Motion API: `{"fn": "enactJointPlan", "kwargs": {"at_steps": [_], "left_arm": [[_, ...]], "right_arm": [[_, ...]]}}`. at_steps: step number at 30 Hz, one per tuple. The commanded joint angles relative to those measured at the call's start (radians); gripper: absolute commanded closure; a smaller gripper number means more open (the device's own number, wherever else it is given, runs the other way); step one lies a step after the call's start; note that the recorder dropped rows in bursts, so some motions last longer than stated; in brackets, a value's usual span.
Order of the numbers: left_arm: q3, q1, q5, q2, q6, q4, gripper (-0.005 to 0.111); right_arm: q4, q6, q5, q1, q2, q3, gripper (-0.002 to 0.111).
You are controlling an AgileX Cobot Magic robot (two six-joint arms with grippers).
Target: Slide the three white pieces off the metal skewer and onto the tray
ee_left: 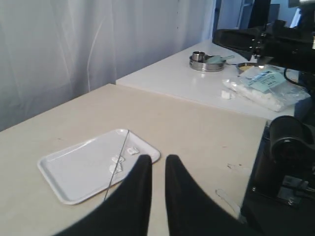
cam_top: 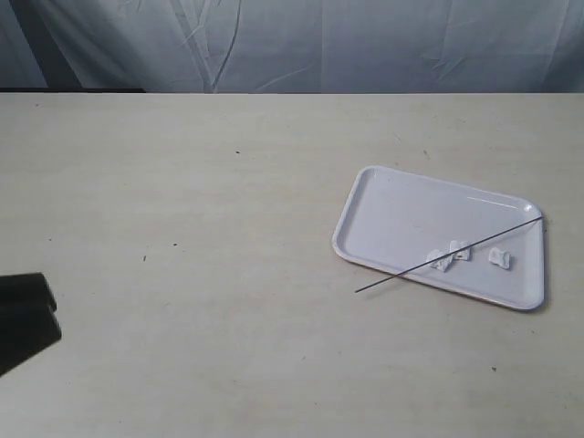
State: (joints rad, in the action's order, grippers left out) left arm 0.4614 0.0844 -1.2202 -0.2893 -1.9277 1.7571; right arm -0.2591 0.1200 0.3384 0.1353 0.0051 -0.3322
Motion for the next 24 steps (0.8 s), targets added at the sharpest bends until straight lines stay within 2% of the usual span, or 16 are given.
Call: {"fn": "enactJointPlan", "kwargs": {"at_steps": [1, 7, 10, 13, 20, 24], "left_arm": [[-0.008, -0.019, -0.001, 0.01, -0.005, -0.013, 0.095], [-0.009, -0.019, -0.001, 0.01, 0.006, -0.013, 0.095], [-0.009, -0.019, 0.07, 0.01, 0.006, -0.013, 0.095], [-0.022, -0.018, 0.229, 0.018, 0.006, -0.013, 0.095], [-0.136, -0.047, 0.789, 0.117, 0.028, -0.013, 0.095], [-0.236, -0.049, 0.954, 0.216, 0.022, -0.013, 0.095]], "right_arm": [[0.082, 0.002, 0.012, -0.069, -0.005, 0.079, 0.109], [0.157, 0.001, -0.025, -0.115, -0.005, 0.182, 0.109], [0.198, 0.003, -0.035, -0.115, -0.005, 0.24, 0.109], [0.216, 0.011, -0.037, -0.115, -0.005, 0.279, 0.109], [0.306, 0.011, -0.061, -0.117, -0.005, 0.332, 0.109], [0.283, -0.001, -0.055, -0.119, -0.005, 0.332, 0.109]]}}
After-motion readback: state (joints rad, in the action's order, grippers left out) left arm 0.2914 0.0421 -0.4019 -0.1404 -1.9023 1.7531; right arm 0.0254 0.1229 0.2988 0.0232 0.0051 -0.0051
